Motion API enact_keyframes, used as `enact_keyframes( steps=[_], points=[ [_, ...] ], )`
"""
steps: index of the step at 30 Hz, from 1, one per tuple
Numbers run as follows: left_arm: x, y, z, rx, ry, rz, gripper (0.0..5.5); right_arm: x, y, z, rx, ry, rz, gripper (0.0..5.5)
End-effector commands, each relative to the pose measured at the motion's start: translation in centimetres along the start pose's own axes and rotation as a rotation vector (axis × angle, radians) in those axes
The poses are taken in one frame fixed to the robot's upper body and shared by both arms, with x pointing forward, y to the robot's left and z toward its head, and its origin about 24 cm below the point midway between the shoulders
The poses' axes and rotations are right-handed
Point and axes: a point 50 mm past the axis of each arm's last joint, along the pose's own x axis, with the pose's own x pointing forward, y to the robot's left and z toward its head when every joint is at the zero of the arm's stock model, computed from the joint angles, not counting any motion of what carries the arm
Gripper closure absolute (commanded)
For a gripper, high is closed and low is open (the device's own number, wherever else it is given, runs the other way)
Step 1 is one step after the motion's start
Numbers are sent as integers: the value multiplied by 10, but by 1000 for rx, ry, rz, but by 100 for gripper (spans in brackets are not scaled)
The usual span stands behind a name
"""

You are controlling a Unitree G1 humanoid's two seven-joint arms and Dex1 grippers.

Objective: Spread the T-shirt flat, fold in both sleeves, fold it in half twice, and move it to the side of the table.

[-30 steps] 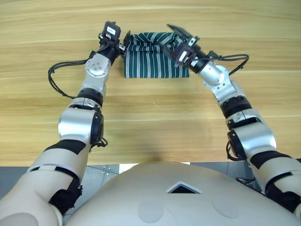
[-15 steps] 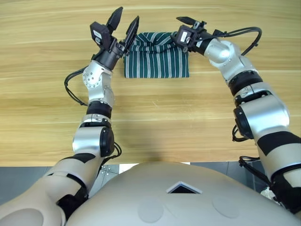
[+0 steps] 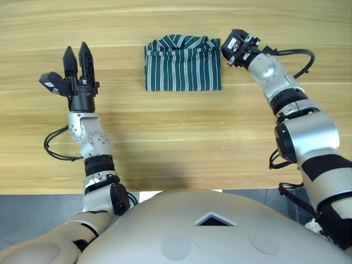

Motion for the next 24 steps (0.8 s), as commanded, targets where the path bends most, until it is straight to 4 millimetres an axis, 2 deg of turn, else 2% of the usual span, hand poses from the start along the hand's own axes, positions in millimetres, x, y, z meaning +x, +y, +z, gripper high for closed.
enact_keyframes(
  steps=[1, 3, 5, 8, 9, 11, 14, 16, 18, 21, 24],
  points=[
    [-9, -3, -10, -41, 20, 25, 254, -7, -23, 3, 87, -101, -179, 289],
    [-12, -3, -16, -59, 32, 48, 254, -17, -41, 9, 162, -236, -307, 289],
    [-15, -2, -19, -85, 39, 70, 254, -27, -44, 14, 150, -351, -361, 289],
    [-16, -6, -25, -104, 55, 72, 254, -39, -8, 23, -11, -500, -222, 289],
    [-16, -8, -27, -98, 63, 63, 254, -42, 4, 19, -52, -501, -167, 289],
    [-15, -12, -30, -100, 74, 46, 254, -44, 22, -1, -113, -406, -75, 289],
    [-14, -17, -32, -93, 80, 26, 254, -49, 28, -35, -175, -218, -36, 289],
    [-13, -20, -33, -88, 85, 13, 254, -52, 31, -49, -230, -138, -22, 289],
    [-13, -21, -34, -85, 88, 7, 254, -50, 34, -50, -257, -123, -11, 289],
    [-12, -23, -34, -85, 87, 5, 254, -47, 35, -40, -358, -165, 42, 289],
    [-11, -27, -35, -85, 83, -12, 254, -55, 37, -35, -506, -235, 128, 289]
  ],
)
